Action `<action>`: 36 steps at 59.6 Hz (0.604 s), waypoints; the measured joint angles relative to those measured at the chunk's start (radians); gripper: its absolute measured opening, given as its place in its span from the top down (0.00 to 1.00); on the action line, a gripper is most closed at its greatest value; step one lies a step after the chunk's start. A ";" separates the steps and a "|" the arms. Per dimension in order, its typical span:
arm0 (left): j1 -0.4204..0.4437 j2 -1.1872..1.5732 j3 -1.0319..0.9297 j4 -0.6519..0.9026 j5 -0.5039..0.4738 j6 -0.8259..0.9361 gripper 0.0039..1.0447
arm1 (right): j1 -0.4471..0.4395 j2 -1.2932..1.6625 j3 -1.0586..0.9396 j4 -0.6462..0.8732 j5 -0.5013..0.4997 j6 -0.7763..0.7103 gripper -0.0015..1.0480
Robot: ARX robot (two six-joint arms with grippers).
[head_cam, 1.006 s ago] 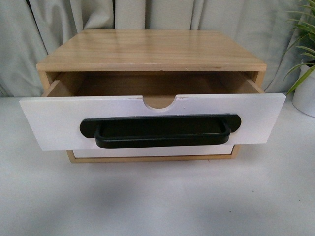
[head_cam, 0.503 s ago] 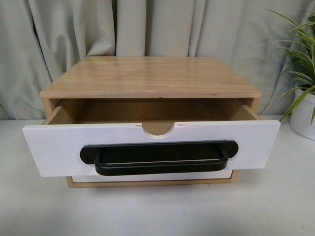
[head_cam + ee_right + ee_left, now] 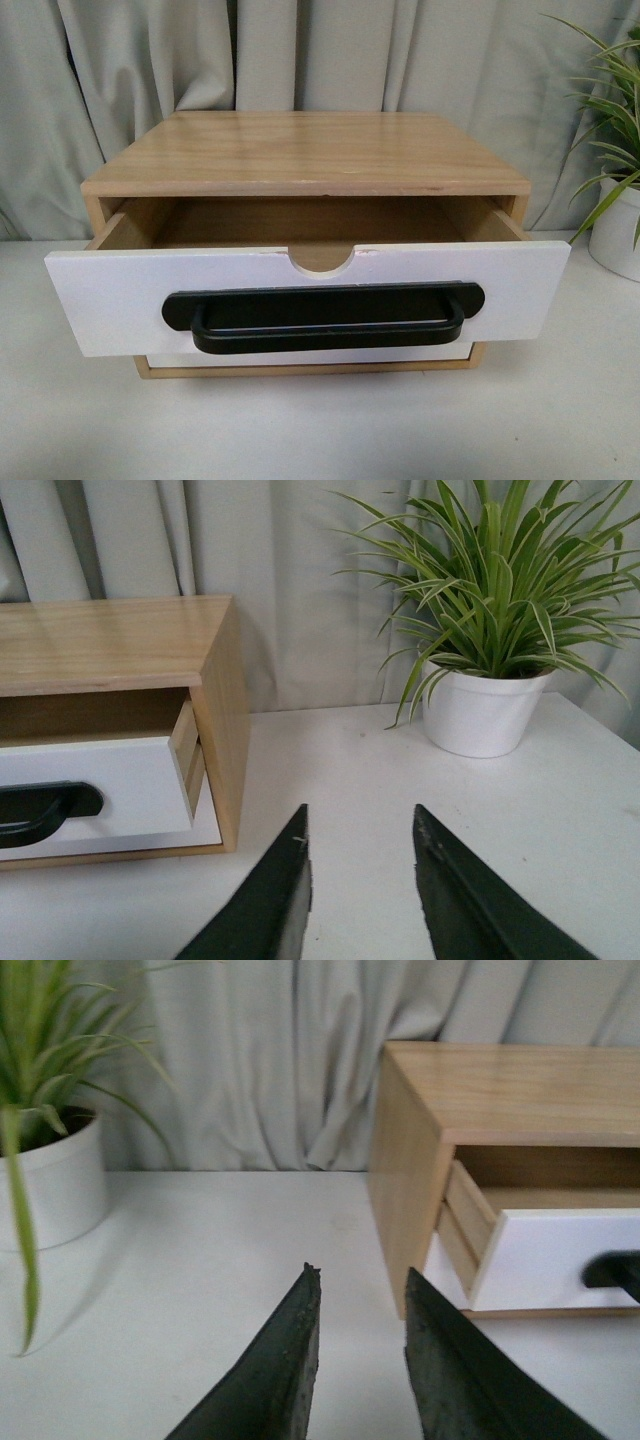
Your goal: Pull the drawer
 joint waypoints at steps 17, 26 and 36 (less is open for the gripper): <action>-0.102 -0.048 -0.032 -0.003 -0.067 -0.008 0.96 | -0.002 -0.035 -0.043 0.010 0.001 -0.003 0.99; -0.103 -0.092 -0.074 0.000 -0.067 -0.008 0.96 | -0.002 -0.052 -0.065 0.013 0.000 -0.003 0.99; -0.103 -0.097 -0.078 0.000 -0.066 -0.008 0.96 | -0.003 -0.089 -0.106 0.019 0.000 -0.004 0.99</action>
